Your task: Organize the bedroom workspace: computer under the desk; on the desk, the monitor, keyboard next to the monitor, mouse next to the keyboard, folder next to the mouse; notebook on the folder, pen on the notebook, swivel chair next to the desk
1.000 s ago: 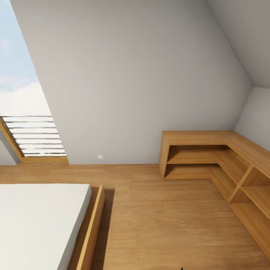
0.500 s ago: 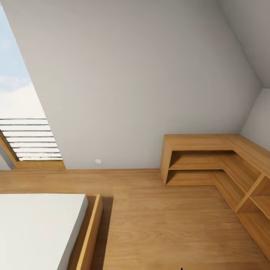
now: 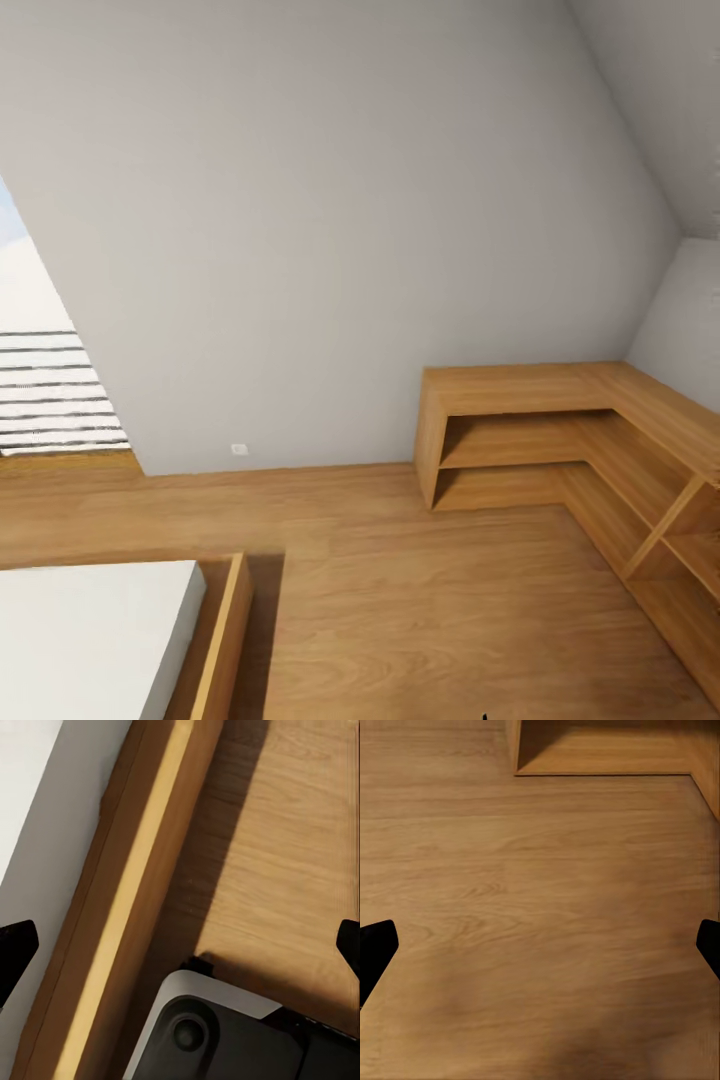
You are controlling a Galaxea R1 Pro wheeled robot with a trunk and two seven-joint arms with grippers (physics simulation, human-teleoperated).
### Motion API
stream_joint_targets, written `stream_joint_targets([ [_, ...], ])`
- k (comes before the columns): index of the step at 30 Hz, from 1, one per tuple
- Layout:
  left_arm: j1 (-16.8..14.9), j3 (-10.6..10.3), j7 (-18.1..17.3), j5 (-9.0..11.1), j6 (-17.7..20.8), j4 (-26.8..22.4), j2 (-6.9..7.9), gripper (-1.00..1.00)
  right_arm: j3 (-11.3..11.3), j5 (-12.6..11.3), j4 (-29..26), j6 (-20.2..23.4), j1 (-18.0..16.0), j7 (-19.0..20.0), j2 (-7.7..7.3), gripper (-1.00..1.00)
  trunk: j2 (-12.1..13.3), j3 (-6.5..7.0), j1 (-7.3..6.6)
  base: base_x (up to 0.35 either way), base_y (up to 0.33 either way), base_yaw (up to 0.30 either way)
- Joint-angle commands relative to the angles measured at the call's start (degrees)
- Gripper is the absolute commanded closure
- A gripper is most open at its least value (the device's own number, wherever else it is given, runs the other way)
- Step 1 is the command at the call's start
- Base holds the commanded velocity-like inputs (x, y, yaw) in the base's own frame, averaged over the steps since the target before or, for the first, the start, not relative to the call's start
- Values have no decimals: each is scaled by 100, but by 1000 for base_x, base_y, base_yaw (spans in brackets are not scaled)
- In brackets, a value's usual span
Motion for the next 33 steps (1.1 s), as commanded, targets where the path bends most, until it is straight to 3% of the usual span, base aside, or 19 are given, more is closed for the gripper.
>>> stream_joint_targets([
  [1, -3, -49, 39, 46, -21, -5, 6, -100, 50, -22, -2, -6, -5, -37, 1, -100, -11, -8, 7, 330, 0, -227],
  [33, -3, -49, 39, 46, -31, -5, -2, -100, 50, -22, 1, -5, -5, -33, 1, -100, -11, 111, 7, 330, 0, -236],
])
